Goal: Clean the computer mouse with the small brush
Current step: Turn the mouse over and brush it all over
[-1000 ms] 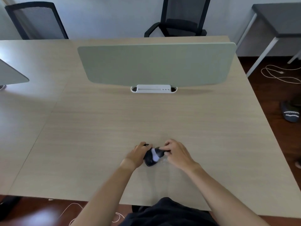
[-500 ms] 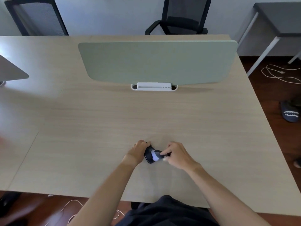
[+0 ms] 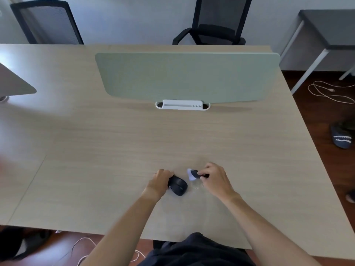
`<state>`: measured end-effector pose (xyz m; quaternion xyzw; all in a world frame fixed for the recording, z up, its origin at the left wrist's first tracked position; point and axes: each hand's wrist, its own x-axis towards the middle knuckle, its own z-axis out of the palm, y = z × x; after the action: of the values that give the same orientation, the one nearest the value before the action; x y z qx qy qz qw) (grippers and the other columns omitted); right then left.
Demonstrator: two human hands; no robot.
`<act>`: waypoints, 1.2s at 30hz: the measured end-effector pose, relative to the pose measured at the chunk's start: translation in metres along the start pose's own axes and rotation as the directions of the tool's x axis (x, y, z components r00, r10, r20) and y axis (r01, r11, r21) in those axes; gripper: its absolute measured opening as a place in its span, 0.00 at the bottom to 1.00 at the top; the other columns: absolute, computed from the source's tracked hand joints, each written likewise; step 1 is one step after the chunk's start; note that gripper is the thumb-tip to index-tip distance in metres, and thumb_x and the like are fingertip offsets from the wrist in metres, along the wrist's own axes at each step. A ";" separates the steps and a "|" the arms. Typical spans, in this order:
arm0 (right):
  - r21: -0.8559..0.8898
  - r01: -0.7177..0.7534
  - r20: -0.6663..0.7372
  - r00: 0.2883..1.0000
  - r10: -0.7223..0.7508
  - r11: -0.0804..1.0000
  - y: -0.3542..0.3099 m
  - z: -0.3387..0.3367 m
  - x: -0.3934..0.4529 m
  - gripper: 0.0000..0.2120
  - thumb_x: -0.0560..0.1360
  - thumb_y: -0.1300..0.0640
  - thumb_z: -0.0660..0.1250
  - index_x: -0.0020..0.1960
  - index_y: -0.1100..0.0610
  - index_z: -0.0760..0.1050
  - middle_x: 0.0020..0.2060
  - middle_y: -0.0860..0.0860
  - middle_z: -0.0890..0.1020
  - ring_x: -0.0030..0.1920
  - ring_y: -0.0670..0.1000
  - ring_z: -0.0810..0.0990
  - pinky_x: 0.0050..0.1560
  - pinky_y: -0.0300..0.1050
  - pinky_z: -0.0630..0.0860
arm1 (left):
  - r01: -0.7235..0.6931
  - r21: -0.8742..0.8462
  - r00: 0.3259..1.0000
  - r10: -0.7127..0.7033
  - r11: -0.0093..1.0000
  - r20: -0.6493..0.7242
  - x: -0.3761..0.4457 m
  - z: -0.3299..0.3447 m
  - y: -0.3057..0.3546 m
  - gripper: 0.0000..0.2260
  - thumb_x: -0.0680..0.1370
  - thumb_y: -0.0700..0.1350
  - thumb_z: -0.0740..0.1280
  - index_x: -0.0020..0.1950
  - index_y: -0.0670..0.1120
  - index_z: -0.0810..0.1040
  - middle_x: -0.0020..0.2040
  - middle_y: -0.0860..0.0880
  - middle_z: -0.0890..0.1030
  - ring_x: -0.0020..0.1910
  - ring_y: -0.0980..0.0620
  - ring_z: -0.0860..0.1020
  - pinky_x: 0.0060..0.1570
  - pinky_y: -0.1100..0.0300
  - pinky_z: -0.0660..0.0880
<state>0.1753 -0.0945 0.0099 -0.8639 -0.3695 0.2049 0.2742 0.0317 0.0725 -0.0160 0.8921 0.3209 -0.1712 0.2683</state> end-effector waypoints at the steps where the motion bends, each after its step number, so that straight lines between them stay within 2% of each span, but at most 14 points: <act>1: 0.052 0.001 0.008 1.000 -0.001 0.999 -0.002 -0.003 0.002 0.13 0.67 0.69 0.67 0.44 0.56 0.86 0.37 0.52 0.79 0.37 0.52 0.77 0.37 0.44 0.73 | -0.003 0.014 1.000 0.003 1.000 0.001 0.000 0.000 0.000 0.12 0.70 0.33 0.64 0.49 0.45 0.76 0.49 0.42 0.76 0.50 0.38 0.77 0.46 0.48 0.77; 4: 0.149 0.052 0.218 0.972 -0.084 0.987 -0.019 -0.002 0.007 0.13 0.65 0.68 0.69 0.46 0.57 0.87 0.37 0.48 0.80 0.36 0.44 0.76 0.37 0.30 0.70 | 0.018 0.031 0.999 -0.019 0.999 0.026 0.001 -0.003 0.005 0.12 0.70 0.34 0.67 0.51 0.44 0.76 0.50 0.41 0.79 0.51 0.38 0.78 0.45 0.49 0.76; 7: 0.052 0.081 0.368 0.925 -0.094 0.995 -0.025 0.006 0.012 0.14 0.66 0.67 0.68 0.48 0.57 0.86 0.38 0.46 0.77 0.39 0.46 0.75 0.39 0.36 0.72 | 0.074 0.025 0.997 -0.074 0.997 0.024 0.000 -0.003 0.007 0.12 0.70 0.35 0.68 0.52 0.44 0.76 0.51 0.41 0.78 0.52 0.38 0.78 0.43 0.49 0.77; 10: -0.080 0.072 0.287 0.957 -0.046 0.994 -0.016 0.003 0.019 0.12 0.65 0.69 0.61 0.41 0.60 0.82 0.39 0.50 0.77 0.41 0.54 0.77 0.39 0.51 0.75 | 0.128 0.022 0.992 -0.128 0.991 0.003 -0.003 -0.001 0.007 0.13 0.70 0.37 0.72 0.54 0.43 0.76 0.52 0.41 0.77 0.53 0.38 0.77 0.44 0.49 0.77; 13: -0.060 0.045 0.188 0.982 -0.033 0.997 -0.009 -0.001 0.021 0.12 0.67 0.70 0.62 0.41 0.60 0.83 0.39 0.50 0.77 0.41 0.53 0.76 0.37 0.45 0.70 | 0.168 0.004 0.986 -0.168 0.986 -0.014 -0.003 0.000 0.007 0.14 0.70 0.38 0.73 0.53 0.41 0.77 0.53 0.40 0.78 0.53 0.39 0.77 0.42 0.51 0.74; 16: 0.089 -0.009 0.265 0.964 -0.015 0.996 -0.015 0.000 0.017 0.13 0.66 0.68 0.67 0.45 0.58 0.86 0.38 0.50 0.82 0.40 0.47 0.79 0.37 0.35 0.74 | 0.180 -0.013 0.983 -0.180 0.984 -0.020 -0.002 0.001 0.009 0.14 0.70 0.37 0.73 0.54 0.40 0.76 0.53 0.40 0.78 0.53 0.39 0.78 0.42 0.51 0.74; 18: 0.083 -0.034 0.287 0.958 0.009 0.996 -0.015 0.005 0.016 0.14 0.66 0.67 0.67 0.47 0.58 0.86 0.39 0.49 0.81 0.39 0.45 0.78 0.37 0.31 0.73 | 0.186 -0.020 0.982 -0.187 0.982 -0.023 -0.003 0.000 0.010 0.14 0.70 0.36 0.73 0.53 0.40 0.76 0.53 0.40 0.78 0.53 0.39 0.78 0.43 0.50 0.76; 20: 0.015 -0.051 0.208 0.977 0.046 0.999 -0.010 0.009 0.016 0.12 0.68 0.68 0.64 0.46 0.59 0.84 0.42 0.51 0.79 0.43 0.51 0.78 0.40 0.40 0.75 | 0.188 -0.012 0.982 -0.188 0.982 -0.028 -0.004 0.000 0.012 0.14 0.69 0.37 0.73 0.53 0.39 0.76 0.52 0.40 0.78 0.52 0.39 0.79 0.43 0.50 0.76; 22: -0.065 -0.052 0.133 0.989 0.061 0.997 -0.003 0.011 0.016 0.09 0.68 0.69 0.61 0.38 0.61 0.79 0.39 0.53 0.75 0.41 0.56 0.76 0.37 0.46 0.70 | 0.190 -0.018 0.981 -0.191 0.982 -0.037 -0.005 0.000 0.012 0.14 0.68 0.37 0.74 0.51 0.38 0.76 0.51 0.39 0.79 0.50 0.38 0.79 0.40 0.52 0.73; 25: 0.056 -0.066 0.091 0.994 0.061 0.996 -0.005 0.009 0.016 0.11 0.67 0.69 0.64 0.40 0.59 0.83 0.40 0.52 0.80 0.40 0.52 0.77 0.39 0.41 0.72 | 0.195 -0.039 0.980 -0.196 0.980 -0.040 -0.006 0.001 0.012 0.14 0.69 0.37 0.75 0.51 0.38 0.76 0.51 0.39 0.79 0.50 0.39 0.79 0.38 0.53 0.72; 28: 0.178 -0.073 0.220 0.975 0.033 0.981 -0.012 0.011 0.012 0.13 0.65 0.68 0.68 0.46 0.57 0.86 0.41 0.51 0.84 0.40 0.46 0.79 0.39 0.32 0.72 | 0.195 -0.065 0.979 -0.198 0.979 -0.041 -0.007 0.001 0.012 0.13 0.69 0.36 0.74 0.50 0.38 0.76 0.50 0.39 0.79 0.49 0.39 0.79 0.38 0.53 0.71; 30: 0.170 -0.089 0.230 0.972 0.048 0.981 -0.010 0.017 0.010 0.14 0.66 0.68 0.67 0.46 0.56 0.86 0.41 0.51 0.83 0.41 0.48 0.79 0.41 0.37 0.74 | 0.199 -0.063 0.979 -0.201 0.978 -0.037 -0.006 0.000 0.013 0.12 0.69 0.36 0.73 0.50 0.38 0.76 0.50 0.39 0.79 0.49 0.39 0.79 0.38 0.53 0.72; 34: 0.103 -0.092 0.087 0.993 0.083 0.990 -0.007 0.017 0.012 0.12 0.69 0.68 0.65 0.46 0.59 0.84 0.41 0.52 0.80 0.44 0.52 0.77 0.45 0.44 0.76 | 0.218 -0.075 0.975 -0.220 0.973 -0.019 -0.006 0.000 0.014 0.15 0.69 0.40 0.75 0.52 0.38 0.76 0.50 0.40 0.79 0.50 0.40 0.79 0.38 0.54 0.72; 36: 0.155 -0.083 0.050 0.996 0.076 0.984 -0.012 0.015 0.015 0.10 0.68 0.68 0.65 0.44 0.61 0.84 0.40 0.56 0.83 0.43 0.55 0.79 0.45 0.47 0.76 | 0.218 -0.073 0.975 -0.221 0.973 -0.033 -0.006 0.000 0.012 0.16 0.69 0.41 0.76 0.51 0.38 0.76 0.50 0.40 0.79 0.50 0.40 0.79 0.38 0.54 0.72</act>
<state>0.1700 -0.0720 0.0036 -0.8490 -0.3233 0.2632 0.3248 0.0352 0.0612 -0.0089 0.8446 0.4287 -0.1702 0.2717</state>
